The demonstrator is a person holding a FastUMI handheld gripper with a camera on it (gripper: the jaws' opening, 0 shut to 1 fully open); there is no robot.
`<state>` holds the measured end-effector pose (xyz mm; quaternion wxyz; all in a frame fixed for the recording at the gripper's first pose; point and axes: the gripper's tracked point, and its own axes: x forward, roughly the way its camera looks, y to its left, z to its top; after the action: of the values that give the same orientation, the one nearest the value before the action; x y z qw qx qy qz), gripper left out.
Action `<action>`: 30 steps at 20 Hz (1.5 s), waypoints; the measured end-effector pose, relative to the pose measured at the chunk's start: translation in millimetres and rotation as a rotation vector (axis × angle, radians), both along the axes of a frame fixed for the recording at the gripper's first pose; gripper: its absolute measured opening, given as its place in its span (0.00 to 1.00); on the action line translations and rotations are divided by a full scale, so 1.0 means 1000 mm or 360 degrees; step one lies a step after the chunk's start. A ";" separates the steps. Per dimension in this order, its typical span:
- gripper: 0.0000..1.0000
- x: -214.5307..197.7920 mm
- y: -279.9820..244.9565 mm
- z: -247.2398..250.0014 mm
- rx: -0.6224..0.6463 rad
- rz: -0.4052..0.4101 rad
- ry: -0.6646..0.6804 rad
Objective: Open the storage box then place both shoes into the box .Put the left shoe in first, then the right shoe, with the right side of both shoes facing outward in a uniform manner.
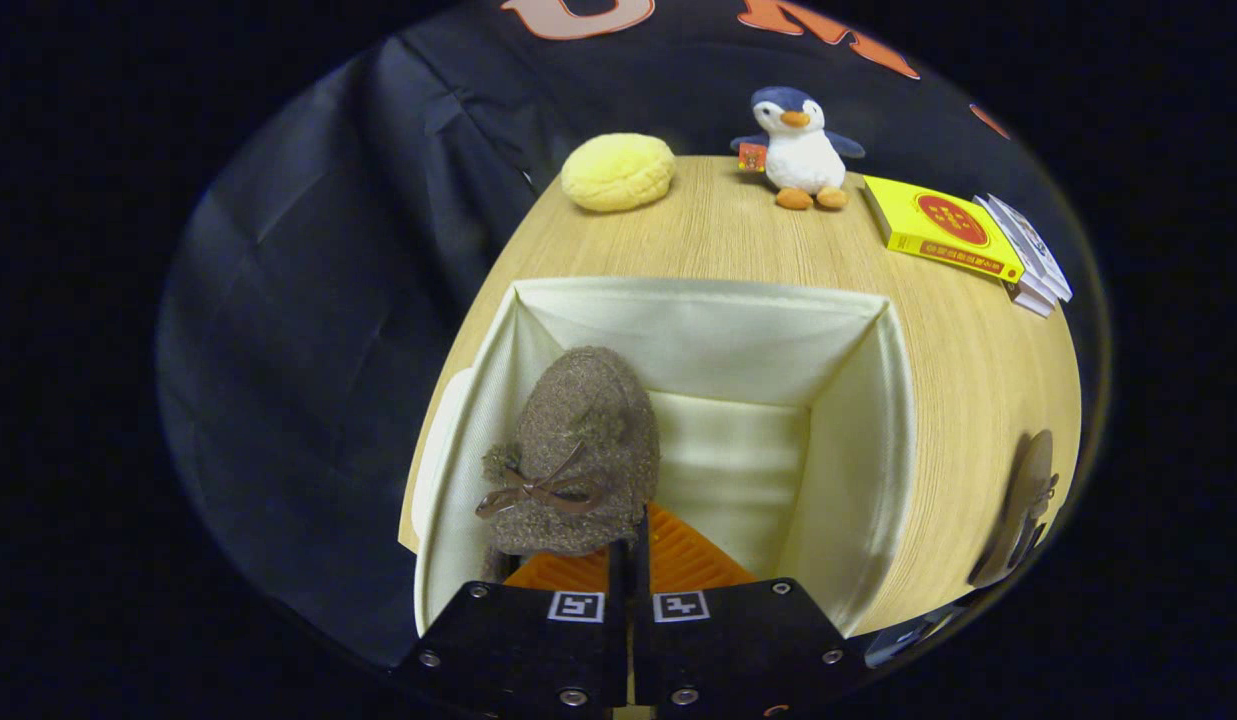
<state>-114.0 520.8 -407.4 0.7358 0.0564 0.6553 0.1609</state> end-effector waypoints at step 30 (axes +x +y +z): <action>0.97 0.026 -0.349 0.049 0.0142 -0.0168 -0.0475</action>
<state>-88.3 172.1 -358.5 0.8292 0.0988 0.5271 0.1576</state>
